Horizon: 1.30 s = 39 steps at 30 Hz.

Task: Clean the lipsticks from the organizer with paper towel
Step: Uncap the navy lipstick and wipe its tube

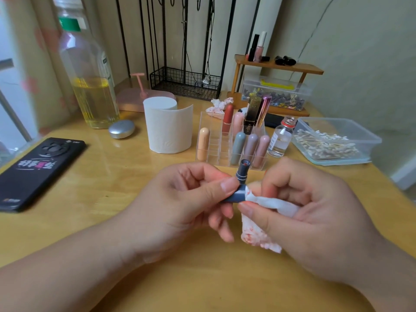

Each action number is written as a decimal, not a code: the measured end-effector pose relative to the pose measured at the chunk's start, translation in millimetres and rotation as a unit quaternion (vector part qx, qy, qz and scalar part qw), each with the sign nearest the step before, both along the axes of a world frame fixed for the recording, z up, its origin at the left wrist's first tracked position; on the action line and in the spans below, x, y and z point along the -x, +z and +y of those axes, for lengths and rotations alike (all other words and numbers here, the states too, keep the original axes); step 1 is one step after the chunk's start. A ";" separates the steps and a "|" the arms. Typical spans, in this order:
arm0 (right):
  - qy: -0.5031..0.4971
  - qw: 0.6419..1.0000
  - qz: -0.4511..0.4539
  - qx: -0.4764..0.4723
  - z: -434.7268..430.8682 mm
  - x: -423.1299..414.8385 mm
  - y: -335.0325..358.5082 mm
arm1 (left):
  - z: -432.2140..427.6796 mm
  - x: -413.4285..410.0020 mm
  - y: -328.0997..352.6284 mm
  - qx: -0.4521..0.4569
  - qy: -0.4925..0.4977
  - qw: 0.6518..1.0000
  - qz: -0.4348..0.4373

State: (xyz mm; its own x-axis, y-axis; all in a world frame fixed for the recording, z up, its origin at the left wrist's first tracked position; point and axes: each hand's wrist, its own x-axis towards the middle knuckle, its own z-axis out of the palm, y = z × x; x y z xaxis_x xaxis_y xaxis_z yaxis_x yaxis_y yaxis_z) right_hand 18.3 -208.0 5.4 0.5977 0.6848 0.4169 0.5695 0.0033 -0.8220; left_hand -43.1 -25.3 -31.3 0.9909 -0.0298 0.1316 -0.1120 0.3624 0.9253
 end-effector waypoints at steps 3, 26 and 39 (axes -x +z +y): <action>0.000 0.994 0.110 -0.020 -2.3 -2.9 0.4 | -1.0 1.0 -2.9 -0.062 0.062 0.995 -0.054; 0.092 0.953 0.287 -0.013 -2.6 -6.5 4.3 | -7.3 18.0 1.6 -0.499 0.180 0.834 -0.154; 0.092 0.989 -0.105 0.049 -9.7 -14.3 -8.9 | 10.2 3.4 11.2 0.027 -0.240 0.957 0.162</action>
